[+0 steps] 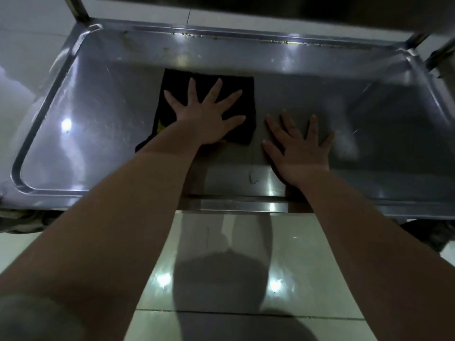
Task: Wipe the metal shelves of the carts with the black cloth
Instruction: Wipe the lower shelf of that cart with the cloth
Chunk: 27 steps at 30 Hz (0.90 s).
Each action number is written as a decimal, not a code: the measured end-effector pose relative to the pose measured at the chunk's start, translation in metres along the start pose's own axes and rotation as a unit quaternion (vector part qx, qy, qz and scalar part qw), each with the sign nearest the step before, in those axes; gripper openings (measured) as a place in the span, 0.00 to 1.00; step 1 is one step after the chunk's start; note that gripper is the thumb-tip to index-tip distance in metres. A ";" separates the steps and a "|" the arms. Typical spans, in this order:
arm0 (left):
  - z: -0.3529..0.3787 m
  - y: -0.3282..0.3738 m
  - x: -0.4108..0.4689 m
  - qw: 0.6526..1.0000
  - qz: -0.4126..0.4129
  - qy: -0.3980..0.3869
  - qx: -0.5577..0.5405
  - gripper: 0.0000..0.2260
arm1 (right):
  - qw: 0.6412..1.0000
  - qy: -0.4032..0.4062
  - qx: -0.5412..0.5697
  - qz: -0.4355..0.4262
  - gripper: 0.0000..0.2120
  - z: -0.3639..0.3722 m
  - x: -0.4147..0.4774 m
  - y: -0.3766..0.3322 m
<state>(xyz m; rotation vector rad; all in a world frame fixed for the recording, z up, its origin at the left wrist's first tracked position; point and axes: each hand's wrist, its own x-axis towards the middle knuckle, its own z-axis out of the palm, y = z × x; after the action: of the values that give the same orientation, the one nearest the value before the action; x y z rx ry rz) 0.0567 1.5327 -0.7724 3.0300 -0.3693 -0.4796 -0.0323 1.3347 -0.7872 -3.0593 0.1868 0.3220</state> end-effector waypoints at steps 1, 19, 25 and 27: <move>-0.005 0.005 0.012 1.000 -0.002 -0.008 -0.003 0.30 | 1.000 0.002 0.000 0.001 0.27 0.000 0.000 0.000; 0.027 -0.069 -0.142 0.999 0.029 -0.021 0.031 0.31 | 0.998 0.028 0.044 0.033 0.25 -0.006 -0.007 -0.057; 0.032 -0.087 -0.149 0.999 -0.015 0.033 -0.014 0.31 | 0.996 0.035 0.048 -0.071 0.25 0.002 0.006 -0.113; 0.031 -0.106 -0.143 0.998 -0.047 0.042 -0.012 0.30 | 0.997 0.022 0.019 -0.067 0.26 0.006 0.005 -0.110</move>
<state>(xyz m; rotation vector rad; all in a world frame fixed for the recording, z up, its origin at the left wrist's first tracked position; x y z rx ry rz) -0.0608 1.6701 -0.7682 3.0420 -0.2153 -0.3586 -0.0146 1.4431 -0.7893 -3.0239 -0.0093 0.2393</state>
